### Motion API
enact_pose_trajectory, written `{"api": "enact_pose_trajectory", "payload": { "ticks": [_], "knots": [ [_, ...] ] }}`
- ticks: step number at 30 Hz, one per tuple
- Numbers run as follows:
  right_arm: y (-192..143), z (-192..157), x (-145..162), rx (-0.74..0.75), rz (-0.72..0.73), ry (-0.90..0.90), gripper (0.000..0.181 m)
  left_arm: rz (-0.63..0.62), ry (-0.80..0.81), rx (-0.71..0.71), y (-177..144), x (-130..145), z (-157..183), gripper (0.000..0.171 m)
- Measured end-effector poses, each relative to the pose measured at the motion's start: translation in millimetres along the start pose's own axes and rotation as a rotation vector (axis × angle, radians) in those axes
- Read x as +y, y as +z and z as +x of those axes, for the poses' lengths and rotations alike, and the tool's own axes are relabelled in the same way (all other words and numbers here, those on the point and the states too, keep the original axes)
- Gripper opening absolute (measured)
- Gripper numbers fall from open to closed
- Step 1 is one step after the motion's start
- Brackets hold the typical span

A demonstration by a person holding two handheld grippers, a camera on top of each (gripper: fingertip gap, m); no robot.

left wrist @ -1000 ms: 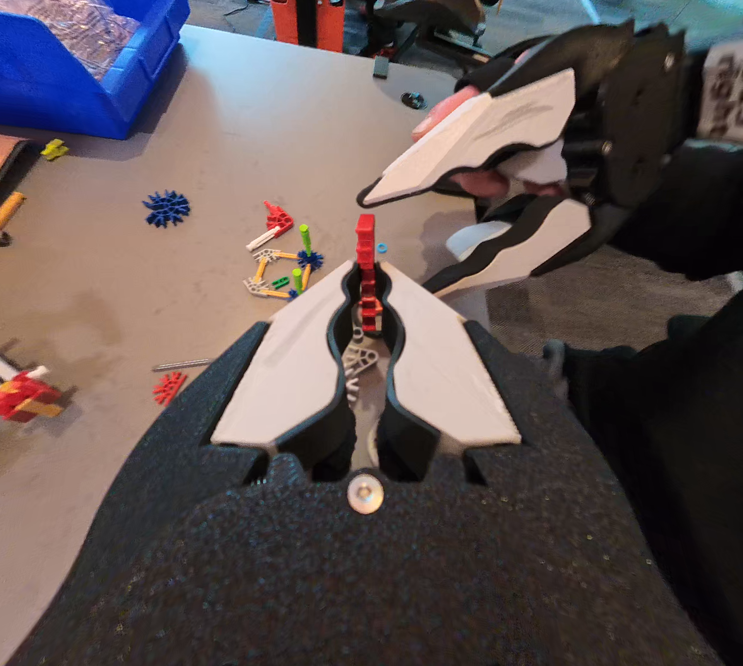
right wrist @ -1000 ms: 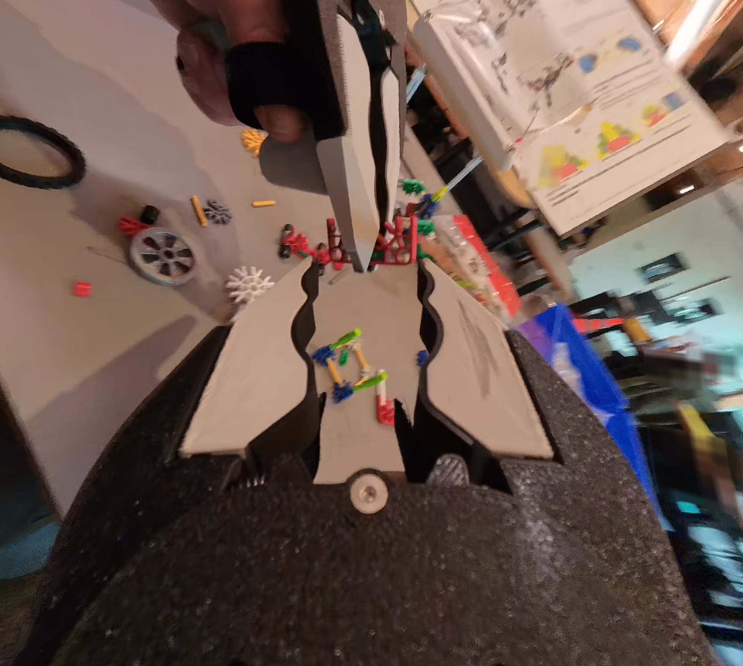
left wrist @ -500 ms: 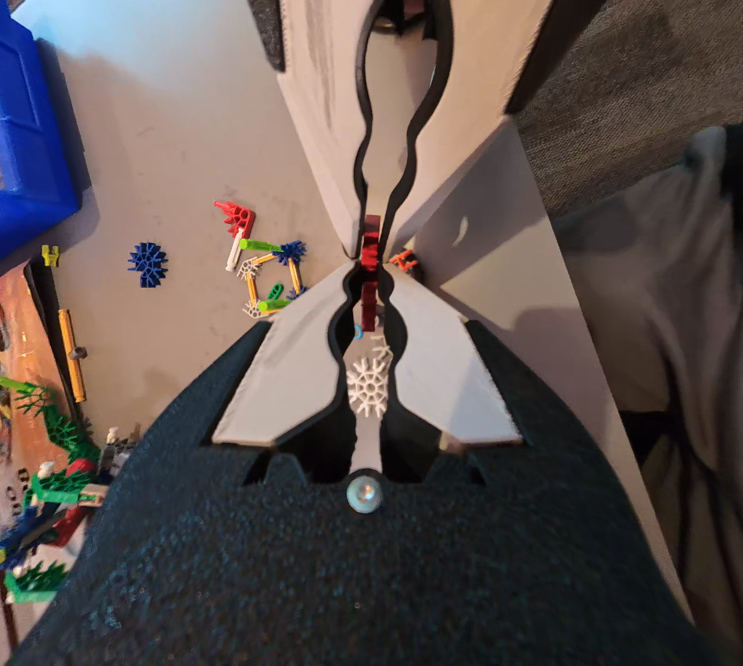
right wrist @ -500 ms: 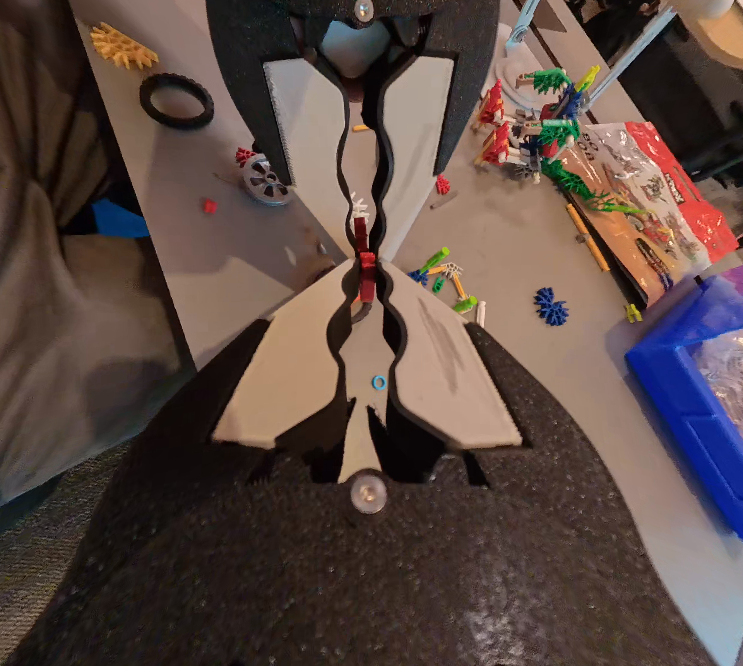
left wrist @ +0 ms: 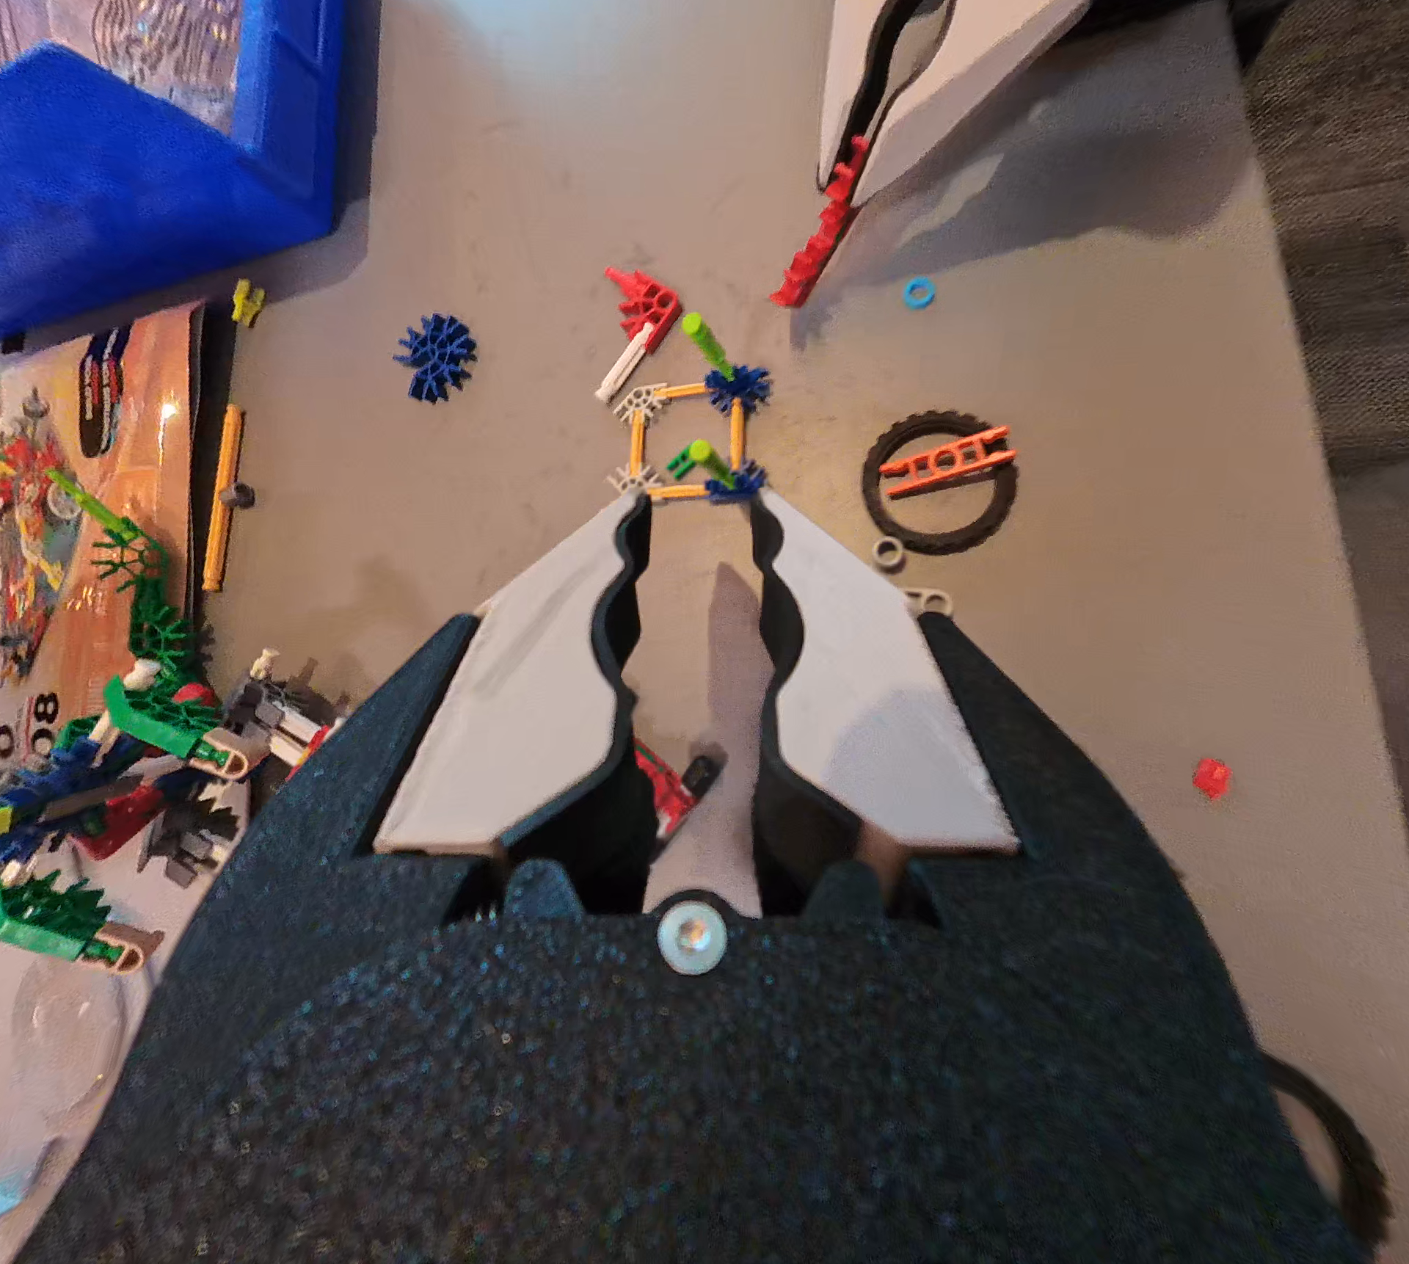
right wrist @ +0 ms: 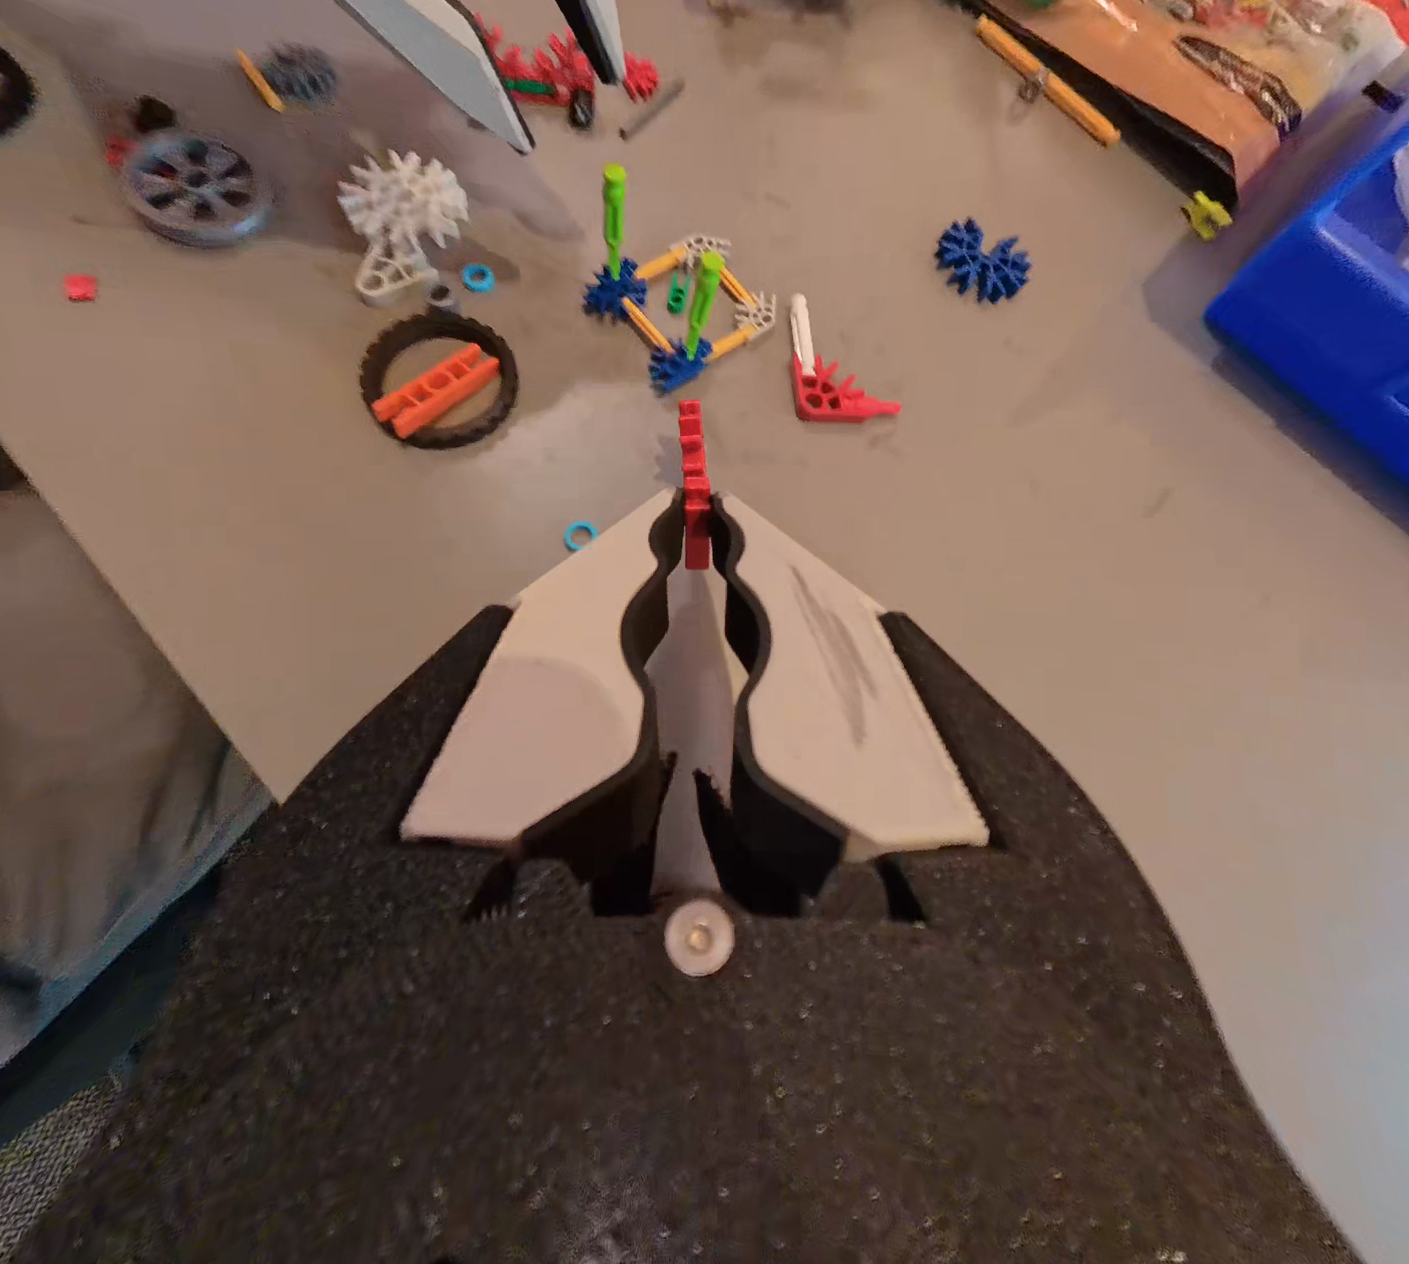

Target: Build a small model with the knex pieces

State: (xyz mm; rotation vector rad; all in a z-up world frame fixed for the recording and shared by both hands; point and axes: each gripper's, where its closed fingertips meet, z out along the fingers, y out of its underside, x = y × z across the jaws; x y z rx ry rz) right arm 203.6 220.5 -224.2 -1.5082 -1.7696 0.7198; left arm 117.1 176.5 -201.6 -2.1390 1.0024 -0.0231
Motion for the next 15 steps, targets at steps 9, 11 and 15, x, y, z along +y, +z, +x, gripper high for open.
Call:
{"api": "enact_pose_trajectory", "payload": {
  "ticks": [9,11,15],
  "knots": [
    [10.3,5.7,19.3,0.01,-0.108,0.038,0.008,-0.036,0.024,0.016,32.4,9.5,5.9,0.025],
    [11.0,5.8,19.5,0.004,-0.113,0.043,0.022,-0.038,0.024,0.007,36.8,9.8,5.0,0.024],
    [7.5,3.2,13.3,-0.031,-0.073,0.064,0.022,-0.017,0.013,0.003,40.6,6.8,3.7,0.016]
  ]
}}
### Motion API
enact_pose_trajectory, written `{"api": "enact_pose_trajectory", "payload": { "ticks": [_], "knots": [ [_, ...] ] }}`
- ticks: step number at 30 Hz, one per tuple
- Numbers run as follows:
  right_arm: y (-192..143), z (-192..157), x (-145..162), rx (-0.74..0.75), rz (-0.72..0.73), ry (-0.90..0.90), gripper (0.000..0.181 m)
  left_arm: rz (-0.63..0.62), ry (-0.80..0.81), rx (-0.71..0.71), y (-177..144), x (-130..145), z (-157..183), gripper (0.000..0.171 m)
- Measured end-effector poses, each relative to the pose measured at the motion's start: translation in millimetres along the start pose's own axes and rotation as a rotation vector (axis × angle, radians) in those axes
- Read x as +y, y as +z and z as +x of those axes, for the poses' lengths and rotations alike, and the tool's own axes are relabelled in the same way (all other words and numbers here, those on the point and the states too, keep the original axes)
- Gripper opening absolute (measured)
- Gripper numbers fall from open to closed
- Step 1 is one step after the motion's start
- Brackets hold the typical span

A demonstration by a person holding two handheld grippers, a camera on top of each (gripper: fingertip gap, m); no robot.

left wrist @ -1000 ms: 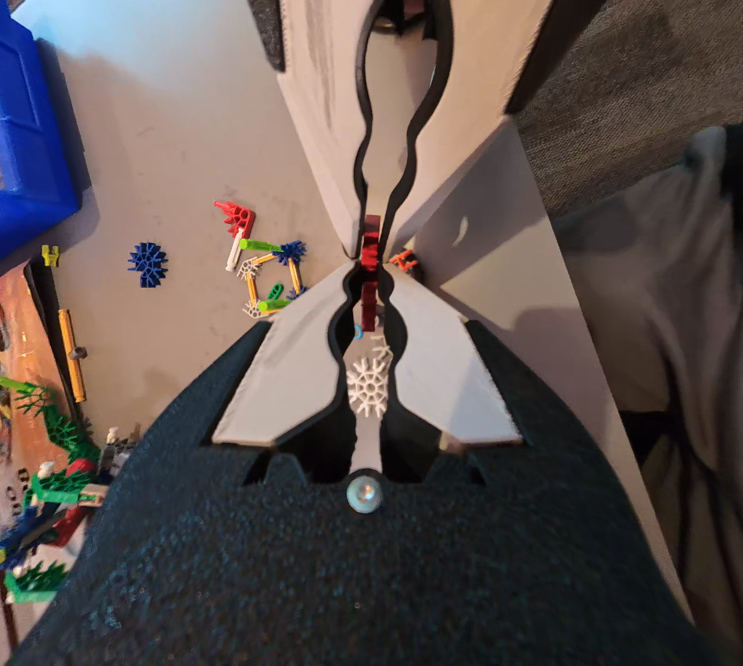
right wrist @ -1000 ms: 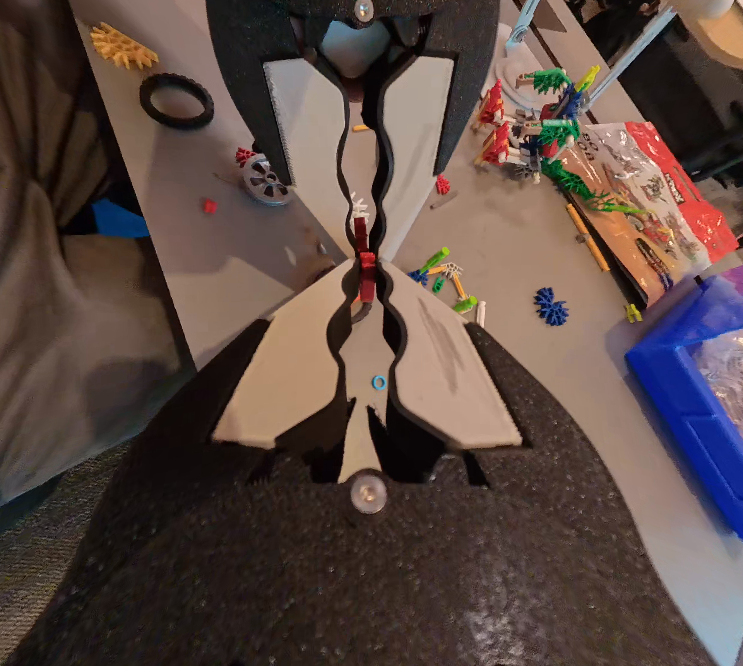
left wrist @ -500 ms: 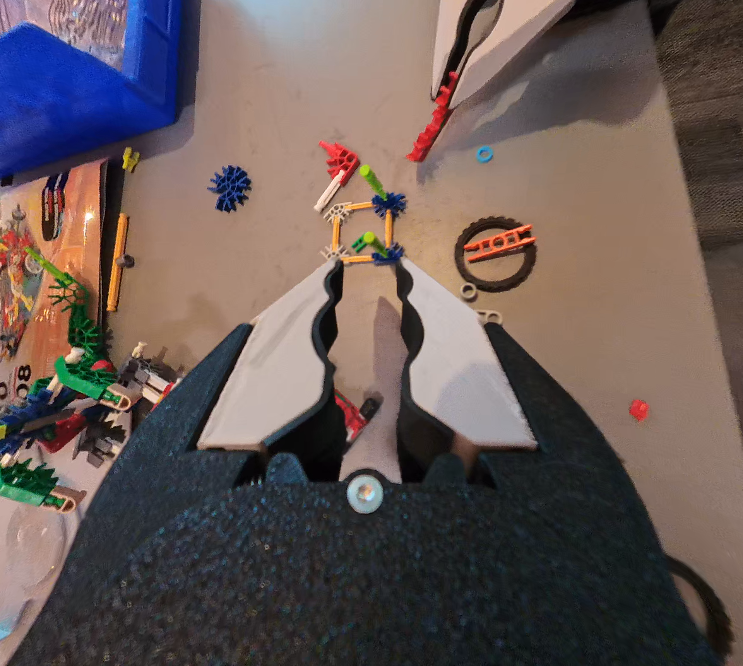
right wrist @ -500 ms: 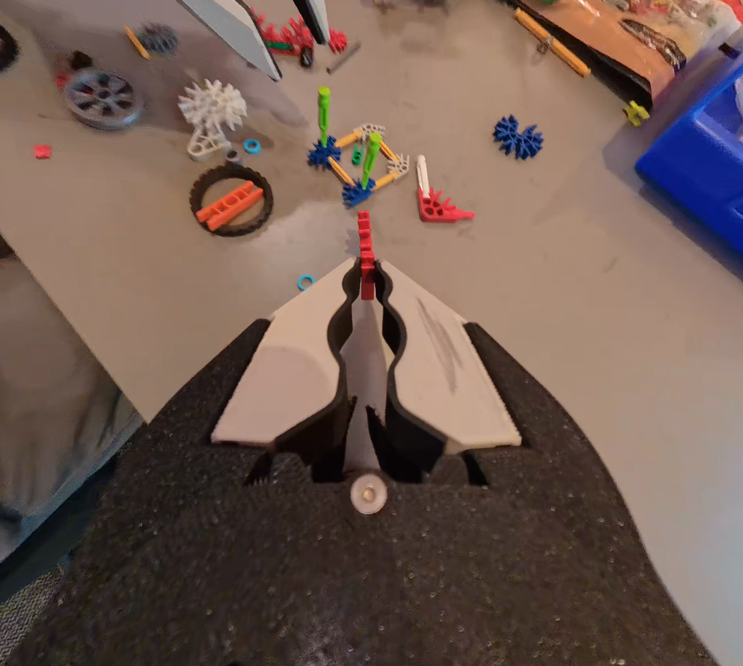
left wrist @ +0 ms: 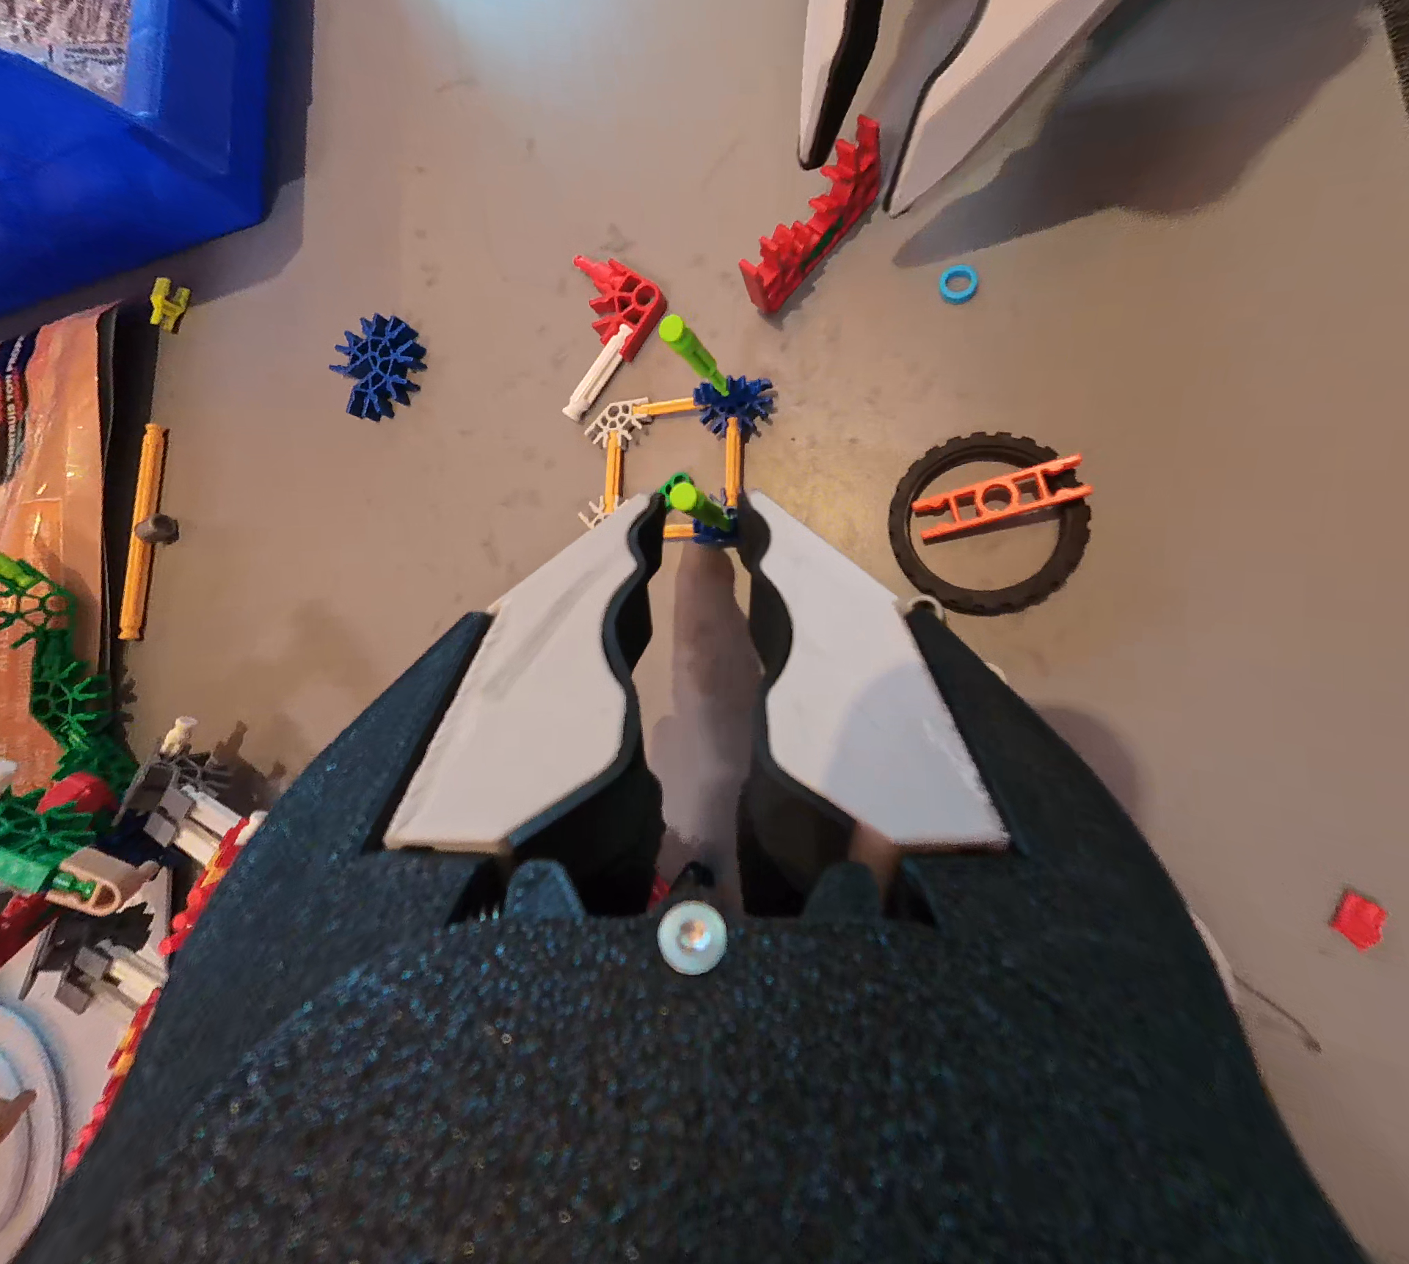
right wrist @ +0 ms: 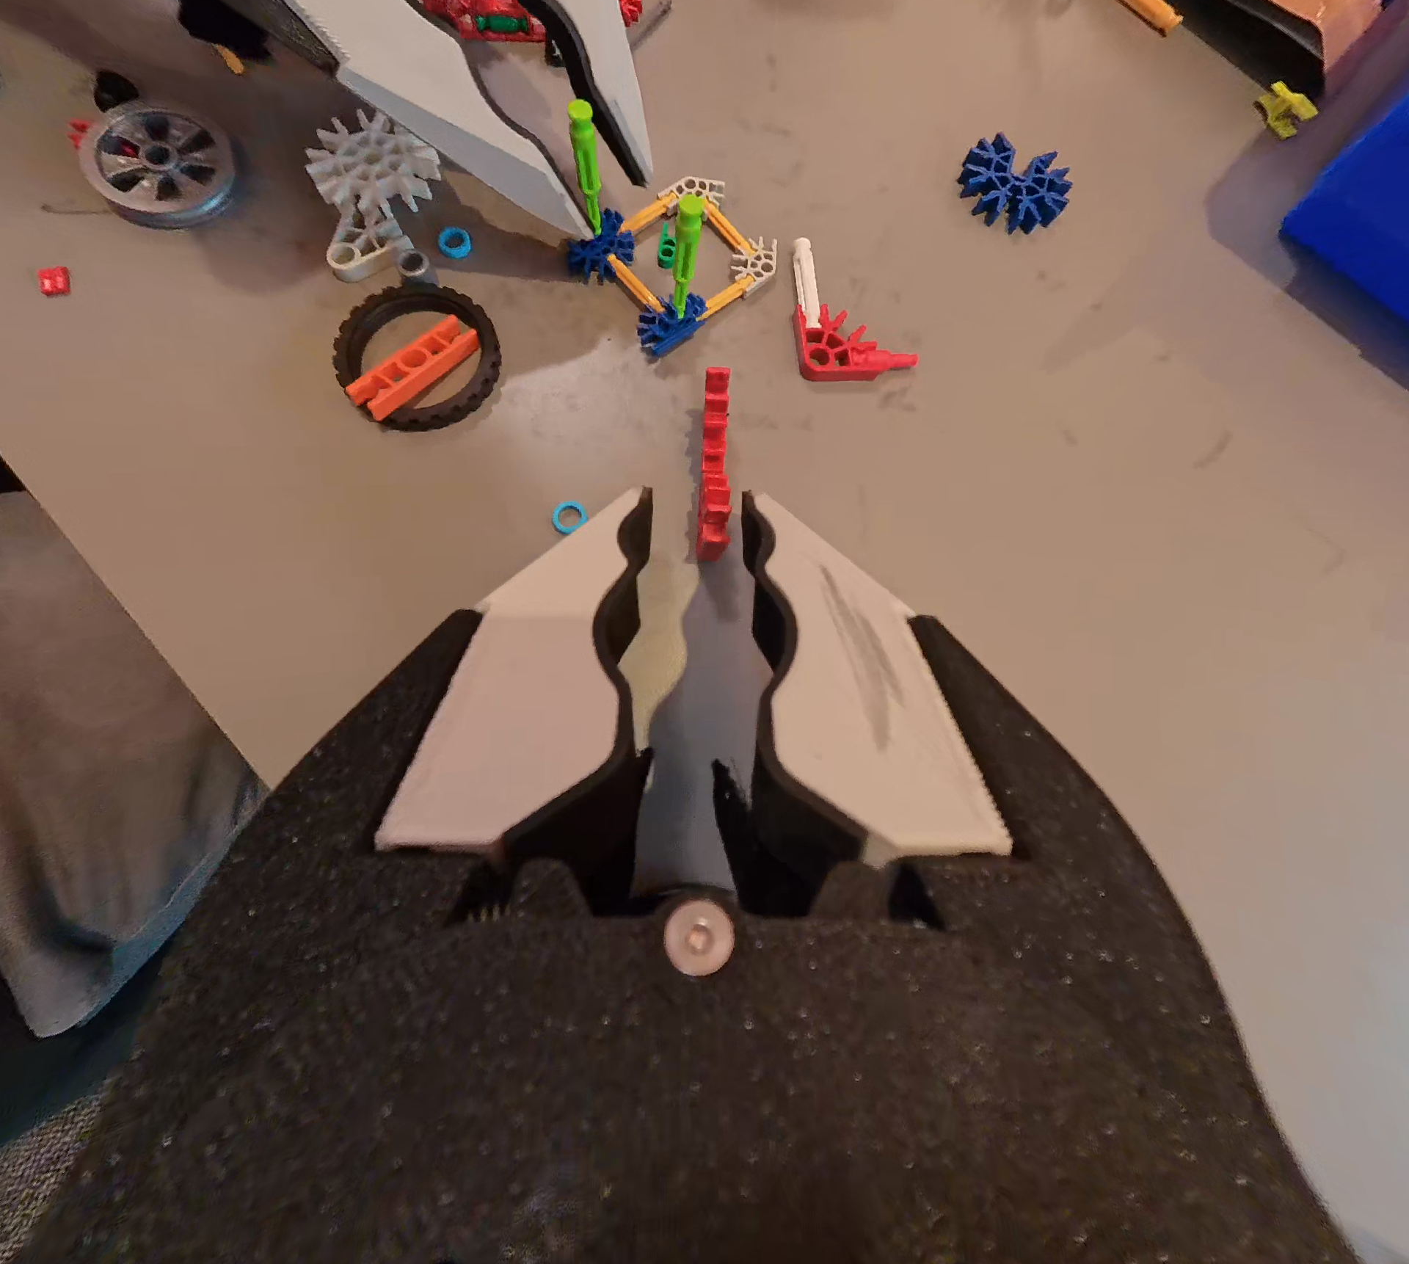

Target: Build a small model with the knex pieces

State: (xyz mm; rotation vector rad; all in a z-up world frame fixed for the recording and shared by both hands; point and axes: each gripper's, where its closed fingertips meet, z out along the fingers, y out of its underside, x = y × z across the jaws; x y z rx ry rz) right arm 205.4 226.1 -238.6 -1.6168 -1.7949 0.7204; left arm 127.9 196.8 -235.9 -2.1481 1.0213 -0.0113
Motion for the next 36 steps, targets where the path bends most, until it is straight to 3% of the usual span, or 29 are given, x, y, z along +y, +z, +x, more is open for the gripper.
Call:
{"api": "enact_pose_trajectory", "payload": {
  "ticks": [4,8,16,22,26,29,34,36],
  "knots": [
    [-5.6,5.1,-3.8,0.008,0.021,0.008,0.027,0.006,0.019,-0.018,0.6,-0.6,-3.2,0.003],
    [-20.0,6.9,-30.5,0.033,0.13,-0.034,0.027,0.066,0.078,-0.041,-9.1,-12.5,-5.6,0.002],
    [-38.1,1.5,-72.0,-0.004,0.303,-0.094,0.029,0.136,0.501,-0.294,-34.6,-52.9,-17.3,0.003],
    [-64.4,20.3,-87.5,-0.162,0.481,0.208,0.029,0.235,0.805,-0.39,-40.4,-81.7,-1.8,0.001],
    [-62.6,18.0,-85.2,-0.269,0.486,0.279,0.029,0.33,0.875,-0.428,-45.8,-100.5,9.1,0.001],
    [-59.6,11.8,-86.7,-0.302,0.485,0.258,0.01,0.344,0.93,-0.453,-44.8,-105.9,12.5,0.001],
    [-62.4,18.8,-86.7,-0.213,0.487,0.211,0.003,0.34,0.927,-0.488,-37.3,-103.4,3.6,0.002],
    [-62.1,28.0,-82.7,-0.131,0.475,0.196,0.002,0.319,0.894,-0.486,-31.7,-97.6,-3.5,0.01]
  ]
}}
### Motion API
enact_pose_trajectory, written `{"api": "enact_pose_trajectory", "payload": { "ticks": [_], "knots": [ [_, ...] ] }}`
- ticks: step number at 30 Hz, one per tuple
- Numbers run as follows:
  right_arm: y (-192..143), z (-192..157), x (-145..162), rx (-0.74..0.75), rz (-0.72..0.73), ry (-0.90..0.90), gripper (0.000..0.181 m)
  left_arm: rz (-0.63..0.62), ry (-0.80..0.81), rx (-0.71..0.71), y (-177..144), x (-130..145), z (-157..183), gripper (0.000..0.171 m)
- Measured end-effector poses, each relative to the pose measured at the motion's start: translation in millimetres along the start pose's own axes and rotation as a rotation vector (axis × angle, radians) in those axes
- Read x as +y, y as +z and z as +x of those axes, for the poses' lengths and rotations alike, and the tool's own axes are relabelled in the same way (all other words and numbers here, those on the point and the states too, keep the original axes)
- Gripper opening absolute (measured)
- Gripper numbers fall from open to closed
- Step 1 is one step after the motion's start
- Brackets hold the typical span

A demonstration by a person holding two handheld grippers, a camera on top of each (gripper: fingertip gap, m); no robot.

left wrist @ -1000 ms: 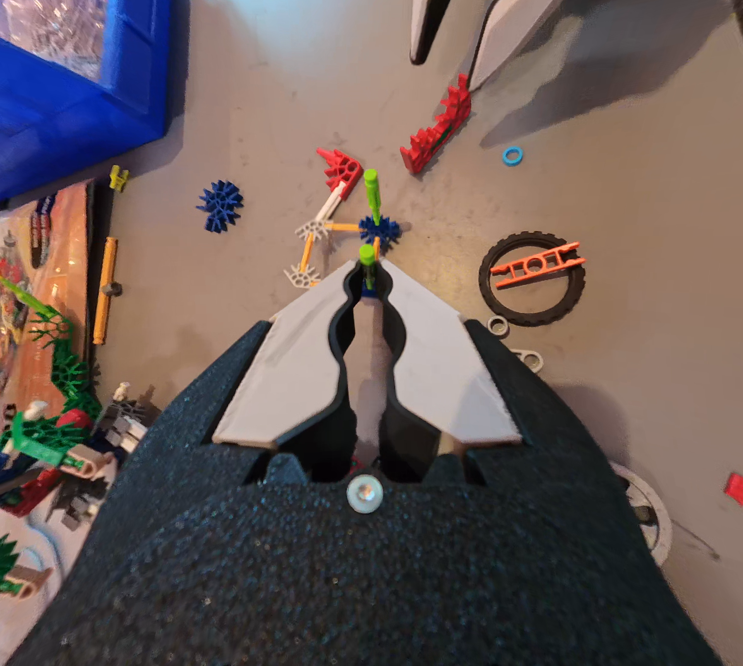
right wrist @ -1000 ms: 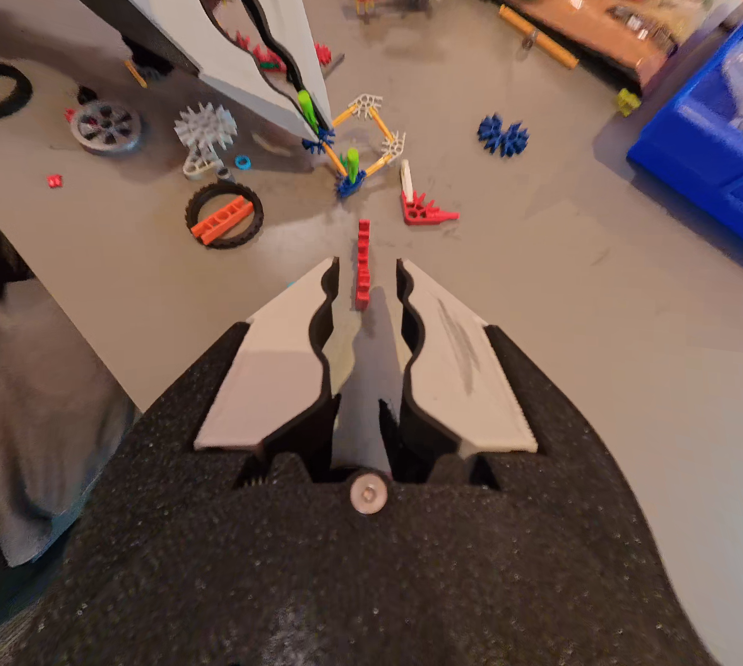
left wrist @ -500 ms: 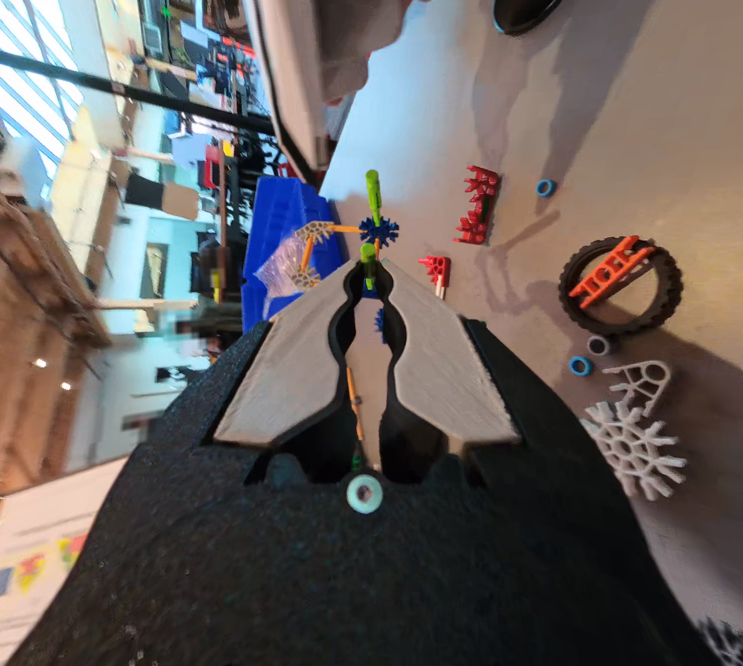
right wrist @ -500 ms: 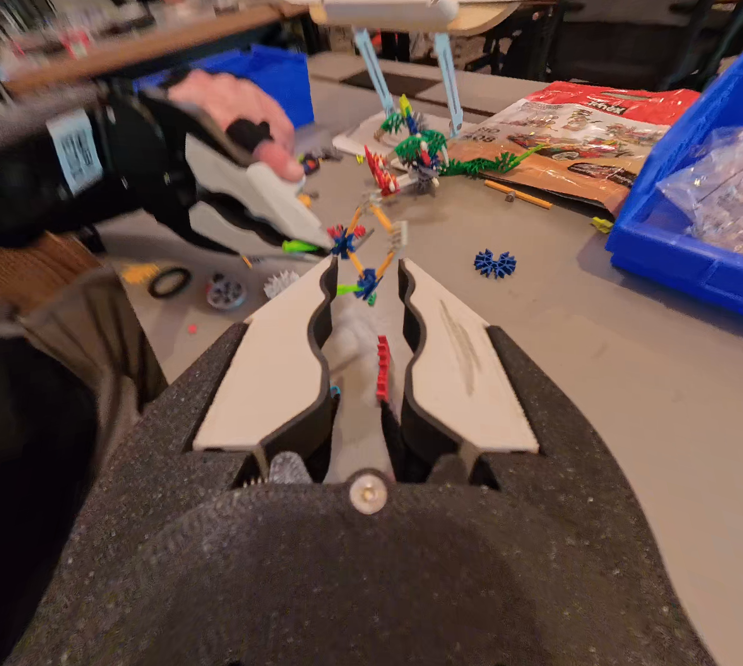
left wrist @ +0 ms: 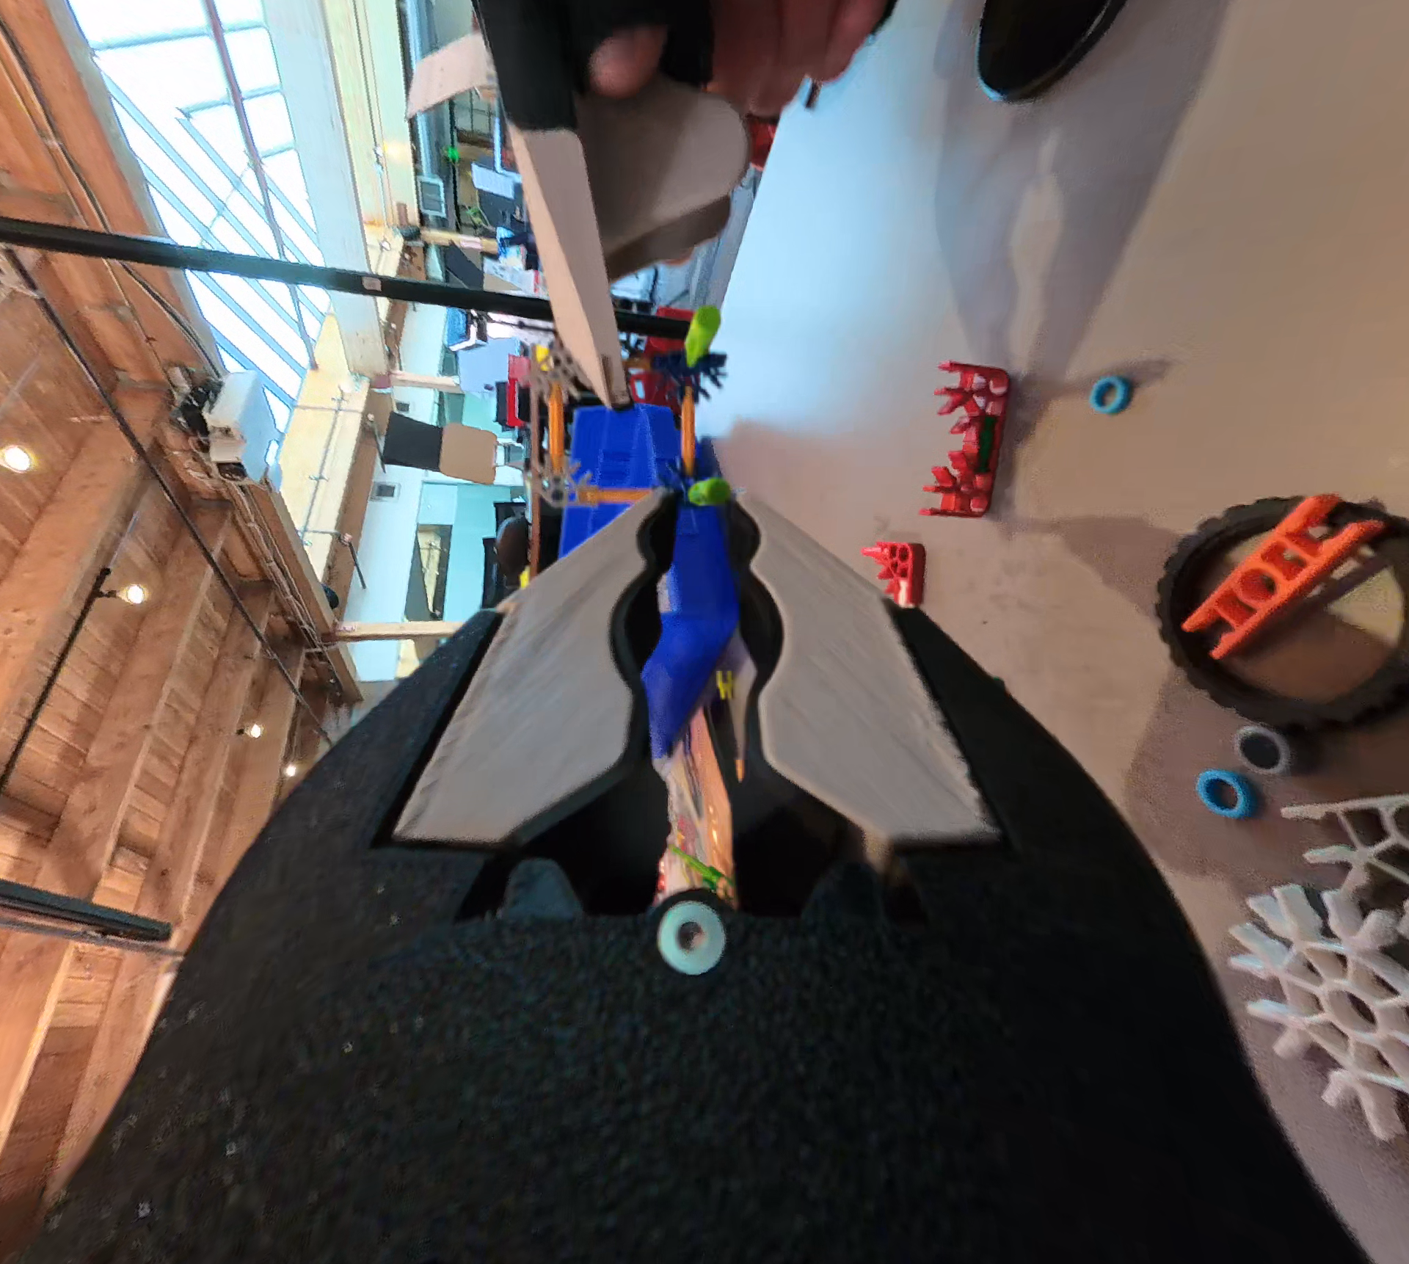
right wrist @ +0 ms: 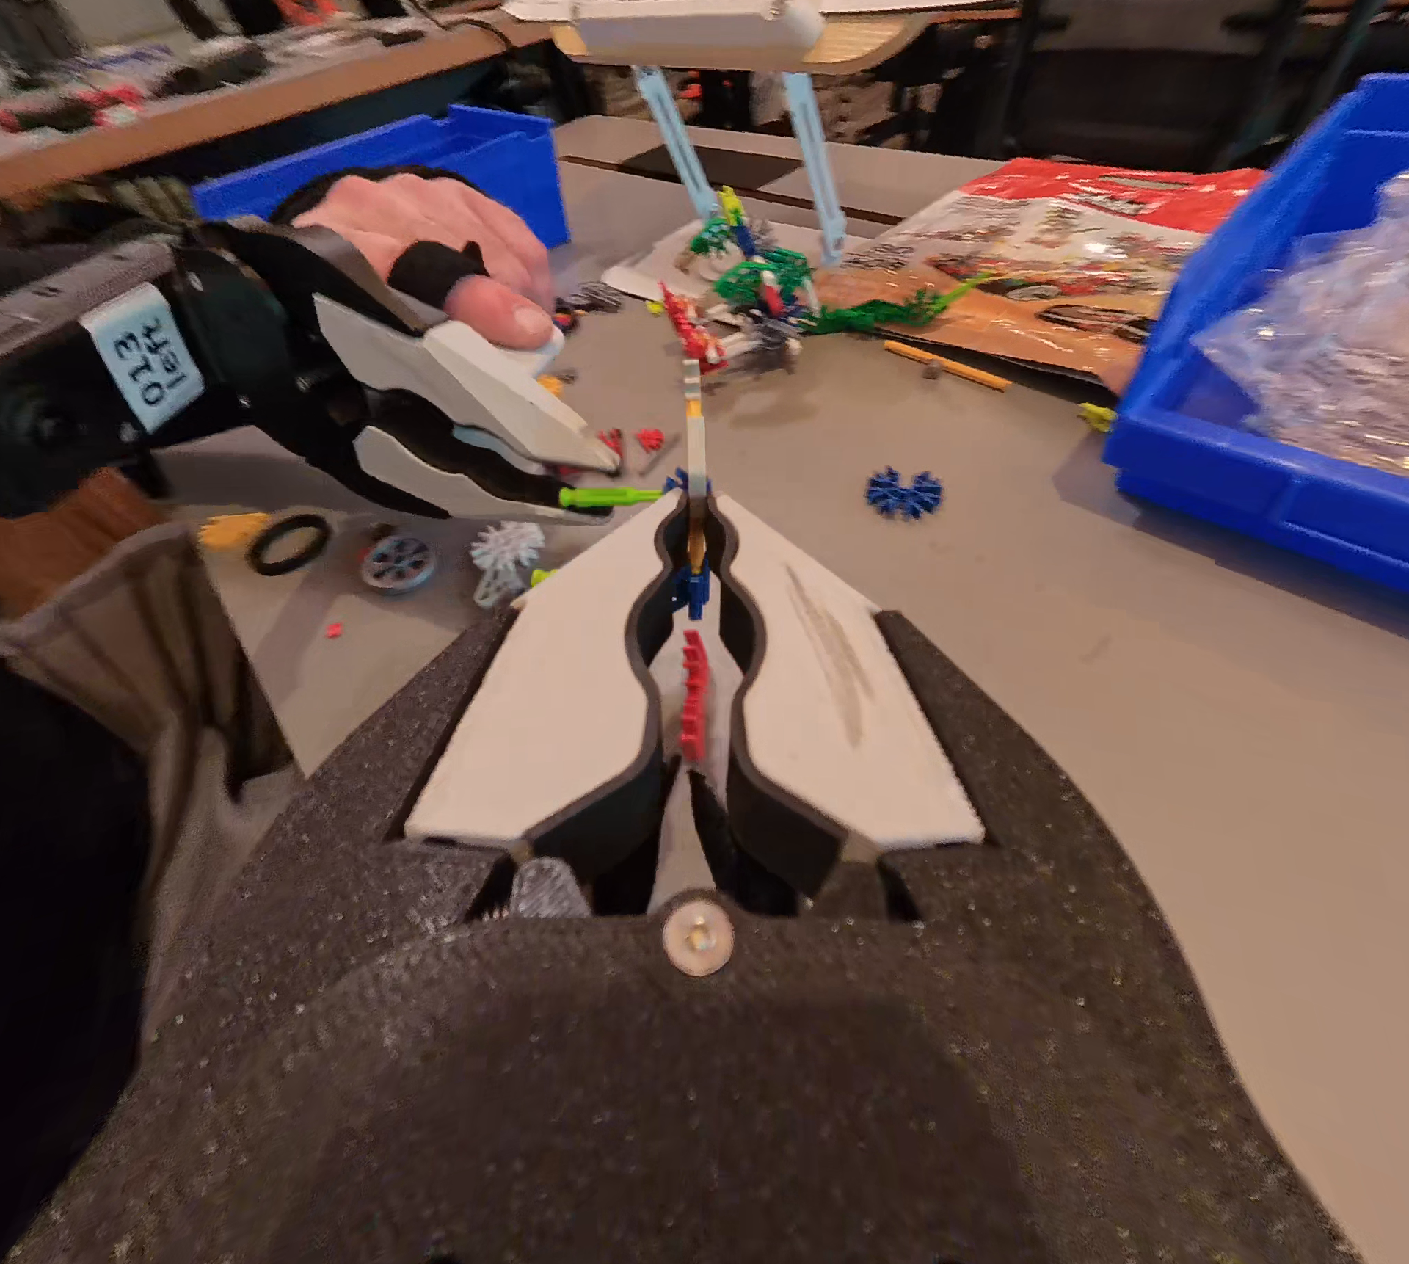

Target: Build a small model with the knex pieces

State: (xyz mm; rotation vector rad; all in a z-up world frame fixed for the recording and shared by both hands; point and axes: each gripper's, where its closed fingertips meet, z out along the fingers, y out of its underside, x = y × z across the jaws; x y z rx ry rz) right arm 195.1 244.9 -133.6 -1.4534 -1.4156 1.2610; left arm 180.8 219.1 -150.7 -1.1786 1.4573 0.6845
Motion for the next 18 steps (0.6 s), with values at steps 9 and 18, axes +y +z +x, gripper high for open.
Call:
{"api": "enact_pose_trajectory", "payload": {
  "ticks": [9,18],
  "knots": [
    [0.5,22.6,36.2,0.171,-0.134,-0.121,0.002,-0.033,-0.234,0.198,2.2,21.2,31.9,0.023],
    [5.4,22.0,42.0,0.188,-0.137,-0.181,0.002,-0.025,-0.309,0.237,14.4,15.8,45.2,0.031]
  ]
}}
